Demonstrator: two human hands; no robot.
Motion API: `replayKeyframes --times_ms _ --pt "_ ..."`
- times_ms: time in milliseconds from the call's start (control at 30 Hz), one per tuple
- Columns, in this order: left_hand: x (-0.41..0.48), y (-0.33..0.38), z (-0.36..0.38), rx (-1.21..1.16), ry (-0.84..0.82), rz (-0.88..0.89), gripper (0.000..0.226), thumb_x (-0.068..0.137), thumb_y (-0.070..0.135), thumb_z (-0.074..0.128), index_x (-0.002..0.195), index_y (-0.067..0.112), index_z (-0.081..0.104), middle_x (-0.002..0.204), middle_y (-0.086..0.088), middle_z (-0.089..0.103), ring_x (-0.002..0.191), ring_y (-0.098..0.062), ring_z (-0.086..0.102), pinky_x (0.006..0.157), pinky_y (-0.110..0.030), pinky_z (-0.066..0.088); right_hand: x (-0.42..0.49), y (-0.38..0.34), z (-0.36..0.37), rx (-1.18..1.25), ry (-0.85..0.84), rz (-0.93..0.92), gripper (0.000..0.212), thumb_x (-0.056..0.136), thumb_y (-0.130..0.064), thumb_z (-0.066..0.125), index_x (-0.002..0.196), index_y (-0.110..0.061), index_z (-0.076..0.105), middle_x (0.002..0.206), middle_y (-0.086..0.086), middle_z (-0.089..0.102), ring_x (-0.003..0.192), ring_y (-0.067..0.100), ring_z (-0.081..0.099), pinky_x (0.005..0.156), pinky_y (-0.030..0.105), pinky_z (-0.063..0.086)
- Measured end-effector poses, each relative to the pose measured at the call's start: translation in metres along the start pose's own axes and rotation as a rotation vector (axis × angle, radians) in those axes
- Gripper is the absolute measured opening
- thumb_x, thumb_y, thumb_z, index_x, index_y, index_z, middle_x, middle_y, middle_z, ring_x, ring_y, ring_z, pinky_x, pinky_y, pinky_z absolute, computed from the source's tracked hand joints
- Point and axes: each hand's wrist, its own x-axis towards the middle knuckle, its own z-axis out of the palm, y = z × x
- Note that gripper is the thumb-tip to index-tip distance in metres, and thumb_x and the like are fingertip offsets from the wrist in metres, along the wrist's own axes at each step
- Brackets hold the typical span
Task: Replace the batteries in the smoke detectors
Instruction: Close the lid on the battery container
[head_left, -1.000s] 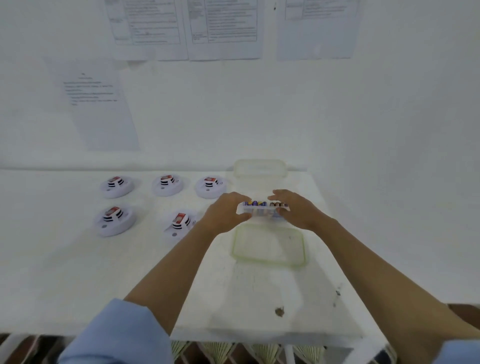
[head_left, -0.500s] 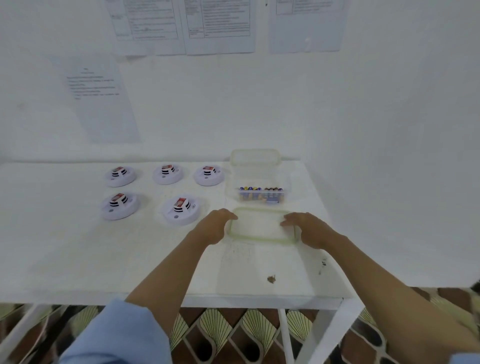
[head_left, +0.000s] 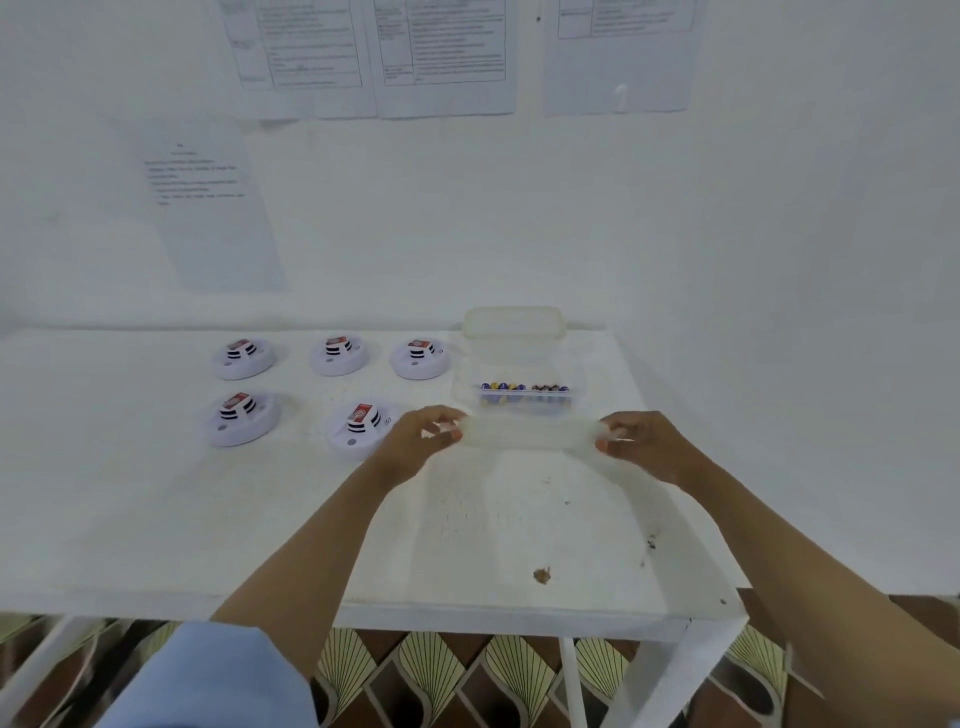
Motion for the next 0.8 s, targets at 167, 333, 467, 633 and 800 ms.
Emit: replayKeyframes --times_ms 167,333,467,633,800 --pt "0.038 0.030 -0.002 -0.382 0.137 -0.111 0.010 0.094 0.012 0.052 0.101 0.006 0.056 0.085 -0.001 0.057 0.077 -0.013 0.055 0.066 -0.018 0.049 0.029 -0.019 -0.006 0.258 0.142 0.066 0.023 0.079 0.002 0.066 0.102 -0.003 0.063 0.086 0.014 0.063 0.060 0.017 0.058 0.061 0.025 0.048" --pt "0.092 0.034 -0.001 -0.476 0.242 -0.261 0.017 0.087 0.004 0.061 0.103 -0.001 0.059 0.090 -0.007 0.056 0.085 -0.021 0.056 0.071 -0.026 0.052 0.072 -0.027 -0.012 0.281 0.293 0.167 0.032 0.080 -0.006 0.069 0.111 -0.007 0.058 0.080 0.009 0.060 0.062 0.024 0.055 0.056 0.026 0.049" --pt "0.121 0.020 -0.005 -0.325 0.165 -0.302 0.017 0.079 -0.002 0.068 0.079 0.007 0.054 0.069 -0.003 0.043 0.068 -0.018 0.045 0.072 -0.032 0.044 0.103 -0.028 -0.014 0.215 0.285 0.296 0.031 0.081 -0.007 0.069 0.110 -0.006 0.058 0.078 0.007 0.056 0.045 0.014 0.051 0.046 0.021 0.045" --pt "0.141 0.011 -0.009 -0.325 0.020 -0.444 0.042 0.077 -0.002 0.070 0.057 0.015 0.037 0.074 -0.007 0.043 0.072 -0.021 0.045 0.060 -0.029 0.045 0.130 -0.023 -0.010 0.128 0.270 0.402 0.031 0.081 -0.005 0.068 0.110 0.001 0.057 0.072 0.006 0.052 0.049 0.019 0.045 0.047 0.025 0.040" --pt "0.141 0.013 -0.013 -0.442 -0.028 -0.514 0.035 0.081 -0.005 0.064 0.114 -0.012 0.055 0.120 -0.019 0.060 0.111 -0.034 0.058 0.081 -0.033 0.050 0.137 -0.019 -0.005 0.173 0.190 0.486 0.018 0.083 -0.004 0.065 0.097 -0.001 0.055 0.088 0.012 0.052 0.075 0.024 0.053 0.060 0.029 0.048"
